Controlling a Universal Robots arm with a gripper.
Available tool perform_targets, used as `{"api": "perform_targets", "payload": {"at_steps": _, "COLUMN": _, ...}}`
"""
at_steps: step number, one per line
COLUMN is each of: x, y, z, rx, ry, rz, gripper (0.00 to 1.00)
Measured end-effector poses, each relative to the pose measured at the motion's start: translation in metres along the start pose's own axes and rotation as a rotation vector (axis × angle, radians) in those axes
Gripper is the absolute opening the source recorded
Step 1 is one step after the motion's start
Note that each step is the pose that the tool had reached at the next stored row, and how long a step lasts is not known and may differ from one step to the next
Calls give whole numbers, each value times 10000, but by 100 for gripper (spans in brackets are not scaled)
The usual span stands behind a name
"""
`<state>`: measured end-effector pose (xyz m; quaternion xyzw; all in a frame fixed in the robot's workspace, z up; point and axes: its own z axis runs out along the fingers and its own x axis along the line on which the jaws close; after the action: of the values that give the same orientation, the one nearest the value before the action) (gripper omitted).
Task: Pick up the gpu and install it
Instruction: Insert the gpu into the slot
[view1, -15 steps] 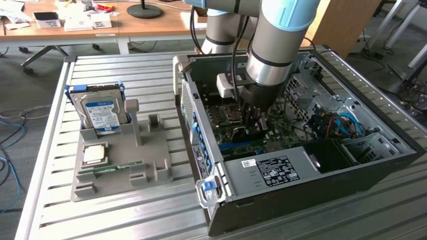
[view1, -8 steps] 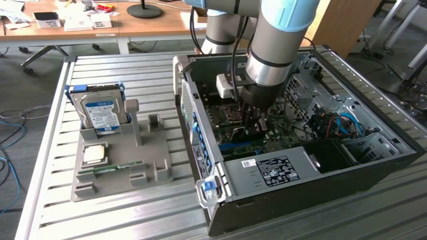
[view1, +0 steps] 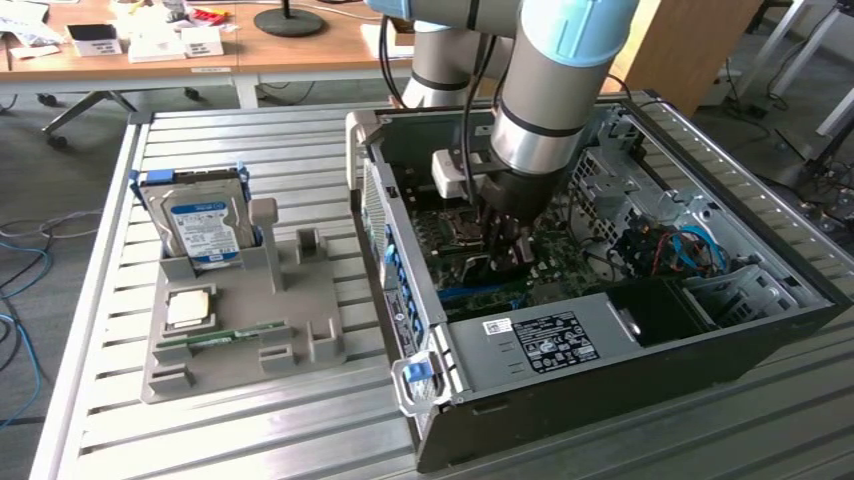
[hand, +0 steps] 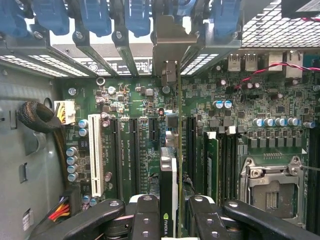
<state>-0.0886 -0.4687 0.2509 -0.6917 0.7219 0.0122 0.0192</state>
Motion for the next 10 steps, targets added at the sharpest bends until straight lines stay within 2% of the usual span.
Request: {"api": "perform_targets", "payload": {"at_steps": 10, "x": -6, "y": 0, "z": 14, "rx": 3, "ry": -7, "rz": 1, "gripper": 27}}
